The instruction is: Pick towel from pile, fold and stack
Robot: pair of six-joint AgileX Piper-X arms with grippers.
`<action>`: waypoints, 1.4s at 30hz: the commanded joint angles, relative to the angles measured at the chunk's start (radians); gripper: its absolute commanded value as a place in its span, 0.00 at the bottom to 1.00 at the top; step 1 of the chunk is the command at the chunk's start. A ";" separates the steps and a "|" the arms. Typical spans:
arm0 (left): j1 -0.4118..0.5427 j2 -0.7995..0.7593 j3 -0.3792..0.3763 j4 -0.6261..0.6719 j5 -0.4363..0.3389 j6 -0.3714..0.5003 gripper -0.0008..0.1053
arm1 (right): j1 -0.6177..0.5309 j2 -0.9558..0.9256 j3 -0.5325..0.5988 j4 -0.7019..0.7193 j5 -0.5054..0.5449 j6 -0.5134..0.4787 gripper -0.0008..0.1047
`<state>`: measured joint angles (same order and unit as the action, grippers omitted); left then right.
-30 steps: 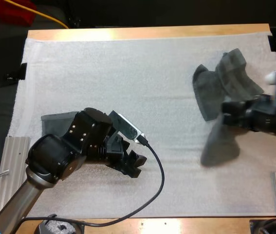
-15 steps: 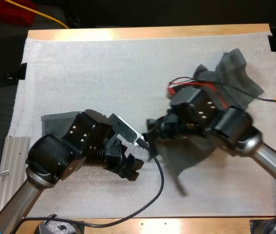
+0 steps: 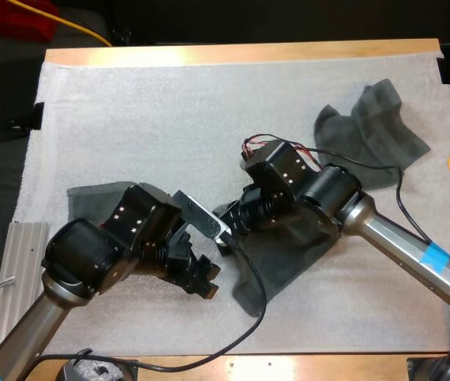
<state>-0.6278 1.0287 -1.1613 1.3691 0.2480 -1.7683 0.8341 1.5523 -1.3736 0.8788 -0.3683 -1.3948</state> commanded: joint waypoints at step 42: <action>0.019 -0.007 0.027 0.017 -0.026 0.012 0.58 | -0.263 -0.226 0.238 0.272 0.388 -0.183 0.67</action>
<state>-0.6069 1.0287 -1.1358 1.3842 0.1997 -1.7508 0.5768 1.3389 -1.1386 1.1596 0.0299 -1.5664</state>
